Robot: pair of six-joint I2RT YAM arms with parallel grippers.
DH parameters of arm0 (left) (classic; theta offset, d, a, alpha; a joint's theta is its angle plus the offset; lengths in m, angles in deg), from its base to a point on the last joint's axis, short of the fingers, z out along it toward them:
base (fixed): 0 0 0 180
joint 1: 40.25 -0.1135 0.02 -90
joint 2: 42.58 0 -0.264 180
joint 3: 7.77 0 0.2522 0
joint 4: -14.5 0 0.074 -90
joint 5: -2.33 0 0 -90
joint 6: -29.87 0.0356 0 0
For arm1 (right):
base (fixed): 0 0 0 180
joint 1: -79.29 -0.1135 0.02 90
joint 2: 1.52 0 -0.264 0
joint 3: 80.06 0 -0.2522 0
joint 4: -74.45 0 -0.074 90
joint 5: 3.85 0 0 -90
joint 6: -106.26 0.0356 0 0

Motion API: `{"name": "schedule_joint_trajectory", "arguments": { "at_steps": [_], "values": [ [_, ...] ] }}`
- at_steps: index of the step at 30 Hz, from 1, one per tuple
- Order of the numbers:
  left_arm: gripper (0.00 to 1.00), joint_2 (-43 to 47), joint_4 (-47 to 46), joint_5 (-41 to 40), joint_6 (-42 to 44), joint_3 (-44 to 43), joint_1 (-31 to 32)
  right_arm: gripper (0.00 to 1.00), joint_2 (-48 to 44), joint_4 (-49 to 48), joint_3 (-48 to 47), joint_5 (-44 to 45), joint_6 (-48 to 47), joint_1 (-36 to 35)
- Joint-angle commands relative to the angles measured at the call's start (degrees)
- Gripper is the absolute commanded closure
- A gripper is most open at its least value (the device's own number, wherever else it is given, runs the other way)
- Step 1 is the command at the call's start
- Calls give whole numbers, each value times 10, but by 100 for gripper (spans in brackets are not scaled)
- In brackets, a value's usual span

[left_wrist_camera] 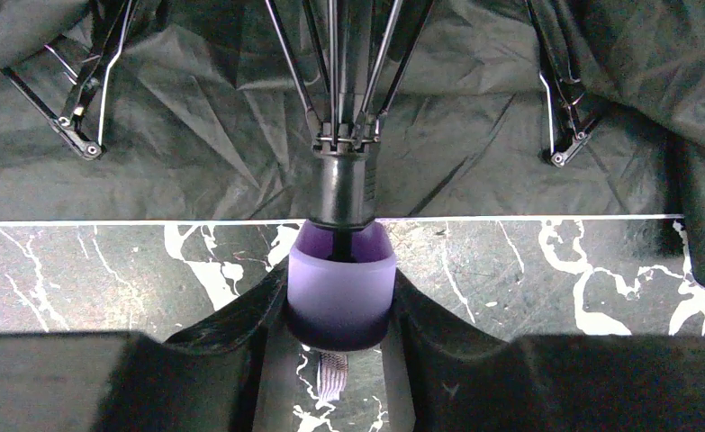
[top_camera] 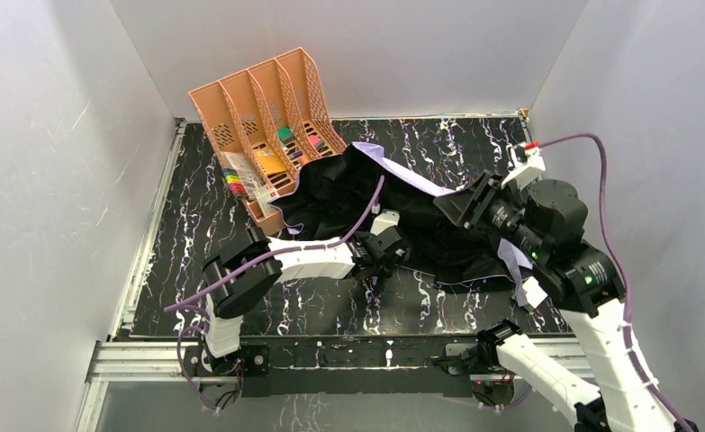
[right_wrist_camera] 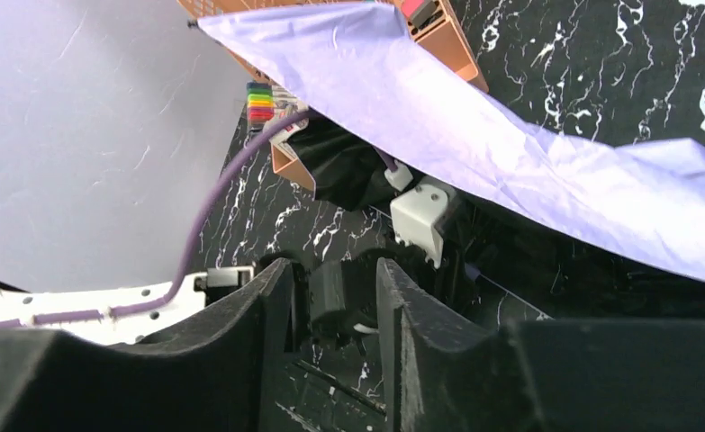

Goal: Put away the umbrella

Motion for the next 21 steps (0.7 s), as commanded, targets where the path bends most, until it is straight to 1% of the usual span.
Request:
{"name": "schedule_joint_trajectory", "arguments": {
  "at_steps": [1,2,3,5,6,10,14,16,21],
  "values": [
    [100,-17,-18,30,-8,29,-3,56,68,17,-57,13,-44,2],
    [94,-19,-24,35,-8,32,-3,59,84,19,-58,25,-44,2],
    [84,-19,-25,38,-8,35,-3,60,104,19,-58,32,-49,2],
    [72,-10,-28,43,-5,39,-3,62,137,9,-44,47,-56,2],
    [68,-2,-30,44,-2,44,-3,63,147,-7,-30,59,-56,2],
    [57,41,-29,45,9,64,-3,67,155,-106,50,82,-49,4],
    [40,94,-28,66,21,97,0,68,171,-157,114,69,-39,11],
    [37,123,-25,69,31,112,7,68,171,-179,144,56,-28,17],
    [33,202,-13,62,26,160,38,68,167,-201,189,44,-19,25]
  ]
}}
